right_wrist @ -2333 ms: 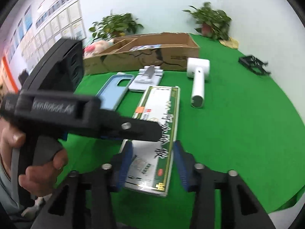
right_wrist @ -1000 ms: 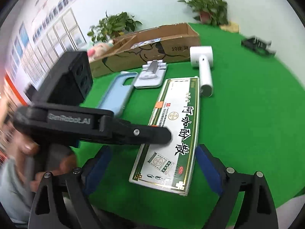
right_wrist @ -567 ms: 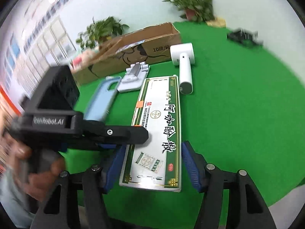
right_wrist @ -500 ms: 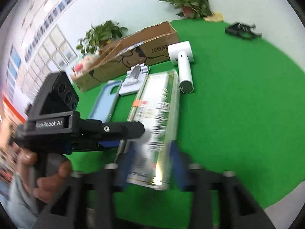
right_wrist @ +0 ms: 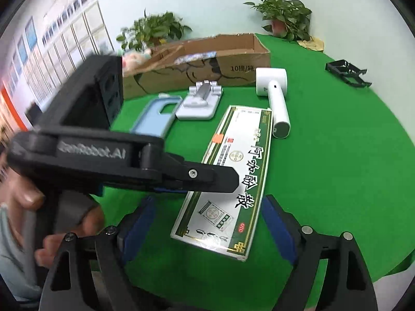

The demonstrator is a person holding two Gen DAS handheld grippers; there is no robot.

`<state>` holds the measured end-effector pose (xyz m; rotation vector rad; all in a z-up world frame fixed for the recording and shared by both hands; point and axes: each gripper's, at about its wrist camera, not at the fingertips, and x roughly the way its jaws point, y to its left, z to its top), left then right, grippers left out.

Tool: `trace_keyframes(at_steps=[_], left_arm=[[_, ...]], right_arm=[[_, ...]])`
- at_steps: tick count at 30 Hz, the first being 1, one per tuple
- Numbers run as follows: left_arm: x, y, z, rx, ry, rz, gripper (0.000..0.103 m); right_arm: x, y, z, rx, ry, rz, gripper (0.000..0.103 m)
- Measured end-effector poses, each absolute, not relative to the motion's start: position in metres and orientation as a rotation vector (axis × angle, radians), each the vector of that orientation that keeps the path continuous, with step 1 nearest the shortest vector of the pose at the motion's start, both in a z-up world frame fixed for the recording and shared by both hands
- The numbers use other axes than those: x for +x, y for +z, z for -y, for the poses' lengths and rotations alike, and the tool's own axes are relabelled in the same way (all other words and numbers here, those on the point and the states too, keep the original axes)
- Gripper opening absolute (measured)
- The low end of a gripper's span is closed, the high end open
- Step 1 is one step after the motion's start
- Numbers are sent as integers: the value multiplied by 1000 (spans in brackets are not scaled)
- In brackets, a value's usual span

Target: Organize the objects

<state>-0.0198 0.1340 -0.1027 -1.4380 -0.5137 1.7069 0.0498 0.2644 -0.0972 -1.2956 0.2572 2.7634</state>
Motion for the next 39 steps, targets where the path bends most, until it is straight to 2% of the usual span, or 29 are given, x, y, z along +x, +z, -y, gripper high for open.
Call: trace_keyframes(at_steps=[1, 2, 4, 7, 8, 9, 11, 14, 16, 17, 18, 20, 25, 27, 30, 32, 37, 39], left_arm=[[-18, -101, -132, -1435, 1711, 503, 58], [-18, -96, -133, -1432, 1717, 497, 58], [-21, -96, -134, -1433, 1714, 504, 58], [-27, -105, -140, -1434, 1718, 525, 59], [-27, -104, -139, -1433, 1730, 532, 61], [-28, -102, -136, -1419, 1768, 533, 63], [-30, -102, -136, -1418, 1780, 541, 63], [-29, -102, -132, -1416, 1786, 545, 63], [-31, -104, -133, -1415, 1782, 542, 63], [-32, -105, -134, -1425, 1756, 547, 63], [-30, -104, -133, -1433, 1731, 552, 63], [-26, -106, -137, -1446, 1673, 555, 64], [-24, -105, -141, -1434, 1655, 519, 63], [-26, -105, -141, -1432, 1660, 513, 63], [-29, -104, -141, -1432, 1668, 512, 63], [-33, -104, -139, -1432, 1686, 522, 63], [-42, -105, -133, -1442, 1698, 570, 63], [-43, -103, -133, -1435, 1713, 553, 63]], right_arm=[[49, -99, -262, -1293, 2745, -207, 76], [48, -99, -259, -1283, 2727, -152, 66], [49, -100, -261, -1275, 2731, -139, 66], [51, -99, -275, -1260, 2744, -286, 62], [52, -99, -282, -1254, 2747, -361, 49], [55, -97, -290, -1231, 2723, -418, 19], [58, -98, -309, -1235, 2736, -624, 14], [56, -102, -315, -1258, 2736, -661, 16], [55, -100, -313, -1266, 2740, -698, 26], [55, -99, -310, -1264, 2753, -689, 44], [54, -98, -305, -1260, 2762, -655, 69], [53, -95, -289, -1246, 2802, -533, 82], [49, -100, -261, -1261, 2761, -192, 80], [48, -105, -258, -1274, 2714, -95, 68], [49, -105, -254, -1257, 2711, -26, 65], [49, -104, -260, -1258, 2717, -92, 64], [56, -102, -301, -1248, 2760, -568, 60], [59, -103, -309, -1242, 2772, -664, 60]])
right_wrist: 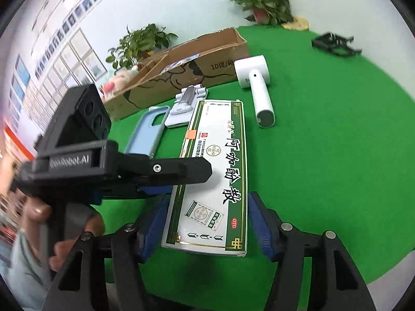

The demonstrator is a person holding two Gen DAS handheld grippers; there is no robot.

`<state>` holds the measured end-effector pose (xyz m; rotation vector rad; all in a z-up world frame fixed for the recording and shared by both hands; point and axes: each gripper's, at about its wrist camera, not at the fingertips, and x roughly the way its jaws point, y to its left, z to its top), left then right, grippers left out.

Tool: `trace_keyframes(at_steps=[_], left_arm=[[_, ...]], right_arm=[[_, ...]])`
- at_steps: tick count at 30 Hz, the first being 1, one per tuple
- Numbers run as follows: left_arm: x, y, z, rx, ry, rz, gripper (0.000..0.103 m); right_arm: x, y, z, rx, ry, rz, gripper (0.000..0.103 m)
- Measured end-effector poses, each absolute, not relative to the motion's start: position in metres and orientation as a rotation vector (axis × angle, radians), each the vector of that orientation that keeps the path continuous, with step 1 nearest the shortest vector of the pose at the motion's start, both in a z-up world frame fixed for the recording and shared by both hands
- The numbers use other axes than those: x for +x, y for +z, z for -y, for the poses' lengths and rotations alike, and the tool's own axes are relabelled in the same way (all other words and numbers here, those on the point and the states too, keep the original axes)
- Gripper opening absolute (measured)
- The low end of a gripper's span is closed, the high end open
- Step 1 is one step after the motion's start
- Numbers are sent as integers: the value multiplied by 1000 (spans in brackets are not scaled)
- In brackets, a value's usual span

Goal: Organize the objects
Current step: 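Lift the medicine box with the left gripper over the large box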

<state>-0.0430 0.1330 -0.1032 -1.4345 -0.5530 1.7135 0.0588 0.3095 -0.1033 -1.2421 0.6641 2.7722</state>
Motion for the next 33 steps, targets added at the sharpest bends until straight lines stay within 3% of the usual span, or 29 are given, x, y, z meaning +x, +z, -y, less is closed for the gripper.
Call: trace_keyframes(at_steps=[2, 4, 8, 15, 29, 33], left_arm=[[-44, -102, -132, -1430, 1723, 553, 61], [-47, -103, -130, -1440, 1744, 548, 46], [-54, -101, -121, -1435, 1760, 574, 46], [-66, -61, -114, -1321, 1872, 469, 43], [-146, 39, -131, -1082, 2082, 281, 43], [-132, 63, -155, -1053, 2116, 280, 45]], right_arm=[[61, -106, -314, -1238, 2801, -802, 60], [61, -107, -311, -1255, 2825, -840, 60], [57, -107, -295, -1250, 2837, -710, 60], [47, -93, -285, -1170, 2896, -574, 59], [-12, -33, -298, -909, 3011, -529, 58], [-45, -14, -309, -868, 3036, -507, 58]])
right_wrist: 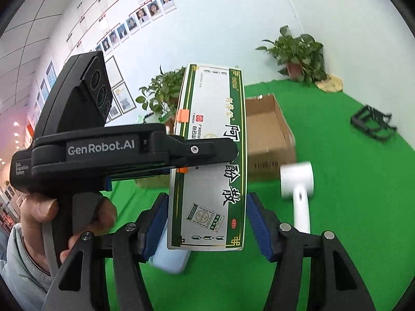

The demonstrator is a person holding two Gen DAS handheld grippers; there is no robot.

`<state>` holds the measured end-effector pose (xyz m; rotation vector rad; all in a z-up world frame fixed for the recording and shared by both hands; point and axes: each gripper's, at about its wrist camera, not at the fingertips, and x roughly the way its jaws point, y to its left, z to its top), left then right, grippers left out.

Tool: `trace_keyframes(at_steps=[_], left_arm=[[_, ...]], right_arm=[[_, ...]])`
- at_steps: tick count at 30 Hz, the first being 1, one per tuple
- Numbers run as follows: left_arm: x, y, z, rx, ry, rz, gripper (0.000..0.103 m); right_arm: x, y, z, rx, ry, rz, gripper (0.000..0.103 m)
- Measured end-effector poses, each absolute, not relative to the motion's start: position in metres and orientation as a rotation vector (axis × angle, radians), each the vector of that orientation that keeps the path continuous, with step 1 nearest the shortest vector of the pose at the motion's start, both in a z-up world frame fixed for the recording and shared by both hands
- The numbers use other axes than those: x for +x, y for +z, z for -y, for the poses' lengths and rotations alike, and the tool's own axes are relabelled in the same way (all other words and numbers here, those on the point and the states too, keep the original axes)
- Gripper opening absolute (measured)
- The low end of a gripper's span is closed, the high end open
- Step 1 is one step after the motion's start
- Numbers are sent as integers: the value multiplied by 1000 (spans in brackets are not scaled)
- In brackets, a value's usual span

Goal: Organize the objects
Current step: 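Lift the medicine box with the left gripper over the large box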

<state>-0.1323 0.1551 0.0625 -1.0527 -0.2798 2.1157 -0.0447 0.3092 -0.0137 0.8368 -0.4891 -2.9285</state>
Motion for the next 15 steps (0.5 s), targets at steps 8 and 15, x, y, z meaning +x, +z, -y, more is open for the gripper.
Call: trace_keyframes(at_steps=[8, 15], left_arm=[[-201, 79, -156, -1045, 2203, 275, 50], [-267, 70, -163, -1114, 2198, 274, 50]], right_arm=[[-118, 17, -330, 853, -2910, 448, 58], [-197, 25, -352, 966, -2862, 453, 58]])
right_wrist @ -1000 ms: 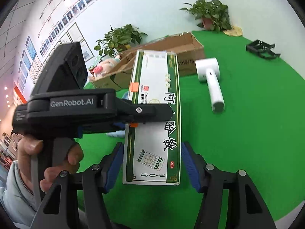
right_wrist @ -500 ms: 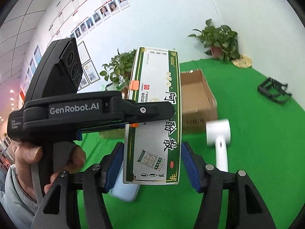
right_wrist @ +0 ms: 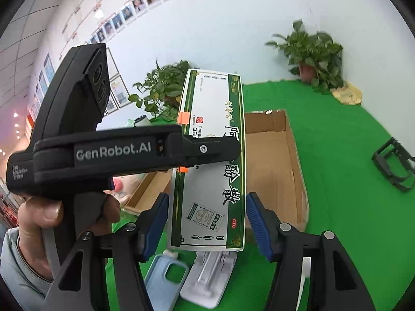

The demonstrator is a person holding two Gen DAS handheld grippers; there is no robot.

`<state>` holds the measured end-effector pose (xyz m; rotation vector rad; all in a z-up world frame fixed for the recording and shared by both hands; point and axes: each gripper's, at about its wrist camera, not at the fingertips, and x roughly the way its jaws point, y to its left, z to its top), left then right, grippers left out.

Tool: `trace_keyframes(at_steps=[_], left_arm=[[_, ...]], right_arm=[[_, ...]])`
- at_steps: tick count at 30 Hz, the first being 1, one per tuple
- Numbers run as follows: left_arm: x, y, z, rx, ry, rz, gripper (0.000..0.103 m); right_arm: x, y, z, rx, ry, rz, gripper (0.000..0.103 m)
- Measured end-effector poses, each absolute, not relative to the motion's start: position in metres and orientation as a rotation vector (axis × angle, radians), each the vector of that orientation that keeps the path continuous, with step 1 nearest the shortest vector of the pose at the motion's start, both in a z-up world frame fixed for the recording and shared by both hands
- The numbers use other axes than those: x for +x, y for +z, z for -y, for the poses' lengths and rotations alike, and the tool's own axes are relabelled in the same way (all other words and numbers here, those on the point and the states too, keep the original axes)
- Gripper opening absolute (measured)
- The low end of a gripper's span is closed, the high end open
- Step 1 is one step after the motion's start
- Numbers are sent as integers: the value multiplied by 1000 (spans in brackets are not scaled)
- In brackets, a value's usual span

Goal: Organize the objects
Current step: 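Lift the medicine box with the left gripper over the large box, then lower the medicine box beside the board game box and release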

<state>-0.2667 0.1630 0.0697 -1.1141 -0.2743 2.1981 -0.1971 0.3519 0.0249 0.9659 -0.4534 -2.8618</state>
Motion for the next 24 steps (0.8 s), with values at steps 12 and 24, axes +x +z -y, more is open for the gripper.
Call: trace_keyframes(at_steps=[12, 24], left_arm=[[-328, -4, -169, -1334, 2124, 319, 50], [-349, -49, -157, -1535, 2026, 413, 56]], right_arm=[[-284, -35, -381, 1259, -2721, 554, 58], [-315, -74, -384, 1442, -2717, 552, 58]])
